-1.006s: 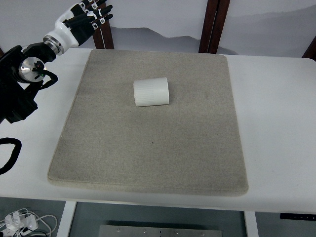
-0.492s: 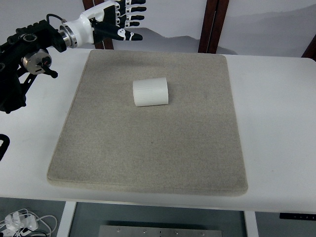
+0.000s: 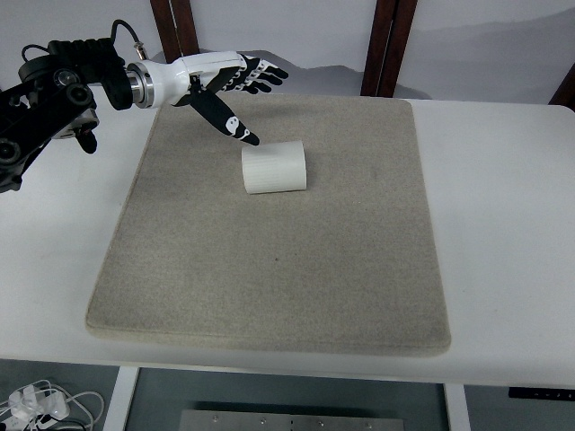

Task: Flip white cup upright
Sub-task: 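Swing the left hand over the mat toward the white cup, then lower the left hand onto the cup and close fingers around it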

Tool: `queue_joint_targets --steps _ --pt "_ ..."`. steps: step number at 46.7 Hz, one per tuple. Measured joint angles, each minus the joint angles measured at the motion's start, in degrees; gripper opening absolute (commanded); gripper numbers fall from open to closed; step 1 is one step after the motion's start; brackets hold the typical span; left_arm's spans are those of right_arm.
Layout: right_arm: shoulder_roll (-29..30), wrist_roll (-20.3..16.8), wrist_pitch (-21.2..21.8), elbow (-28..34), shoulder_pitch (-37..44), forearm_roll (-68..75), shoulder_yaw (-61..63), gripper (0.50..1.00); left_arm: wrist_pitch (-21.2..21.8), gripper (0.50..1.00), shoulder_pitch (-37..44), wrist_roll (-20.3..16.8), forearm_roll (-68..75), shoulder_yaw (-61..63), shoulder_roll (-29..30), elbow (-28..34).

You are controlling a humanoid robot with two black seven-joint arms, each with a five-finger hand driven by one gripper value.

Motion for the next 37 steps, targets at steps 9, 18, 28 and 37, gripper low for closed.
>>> queue_joint_targets --steps 9,18,28,37 --pt "0.0 0.01 0.02 0.0 0.0 0.0 0.0 0.952 0.1 0.984 -1.25 5.11 4.81 1.86 0.16 -3.28" --pt "0.0 0.01 0.03 0.0 0.0 0.0 0.0 0.952 0.03 0.984 -4.08 8.66 7.42 5.59 -0.08 -4.54" --pt "0.0 -0.01 0.03 0.0 -0.01 0.0 0.0 0.952 0.08 0.981 -5.79 10.74 7.39 9.48 -0.36 -5.14" --pt "0.0 0.03 0.02 0.0 0.0 0.0 0.0 0.952 0.67 0.969 -6.25 12.02 7.63 11.82 -1.01 -4.9"
